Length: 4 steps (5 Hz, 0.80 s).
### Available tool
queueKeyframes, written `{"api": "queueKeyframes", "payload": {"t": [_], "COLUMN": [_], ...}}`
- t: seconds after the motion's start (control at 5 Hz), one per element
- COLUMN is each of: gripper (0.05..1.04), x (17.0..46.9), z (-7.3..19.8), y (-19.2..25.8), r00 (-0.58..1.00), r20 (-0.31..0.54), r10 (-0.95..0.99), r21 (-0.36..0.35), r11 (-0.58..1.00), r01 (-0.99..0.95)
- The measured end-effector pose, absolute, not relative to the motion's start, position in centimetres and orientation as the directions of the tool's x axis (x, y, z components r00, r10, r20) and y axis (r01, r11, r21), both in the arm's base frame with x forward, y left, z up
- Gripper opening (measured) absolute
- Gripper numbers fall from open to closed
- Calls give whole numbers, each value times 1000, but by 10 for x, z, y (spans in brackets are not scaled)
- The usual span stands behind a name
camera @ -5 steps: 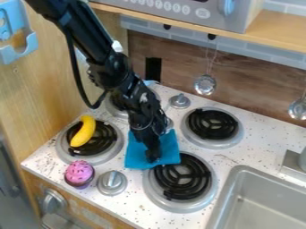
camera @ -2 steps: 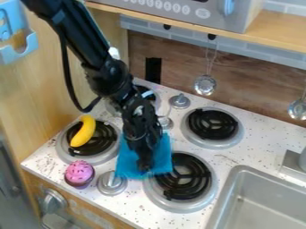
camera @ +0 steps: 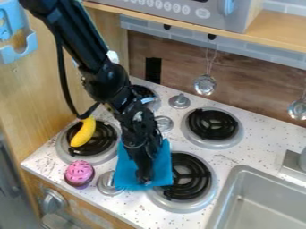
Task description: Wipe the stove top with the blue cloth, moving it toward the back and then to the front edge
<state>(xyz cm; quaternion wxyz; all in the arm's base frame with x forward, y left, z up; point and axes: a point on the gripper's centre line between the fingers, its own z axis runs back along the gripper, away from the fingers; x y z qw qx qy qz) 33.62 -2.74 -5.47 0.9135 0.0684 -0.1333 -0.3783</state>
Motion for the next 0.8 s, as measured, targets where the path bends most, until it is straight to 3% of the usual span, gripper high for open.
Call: {"api": "queueKeyframes", "payload": {"t": [0.6, 0.8], "gripper": [1001, 1000], "x": [305, 281], "z": [-61, -59], "y": [-54, -58], "r00": [649, 674], "r20": [175, 107], "r10": [-740, -730], "r21": [187, 111], "r11": [672, 683], "r01": [716, 722]}}
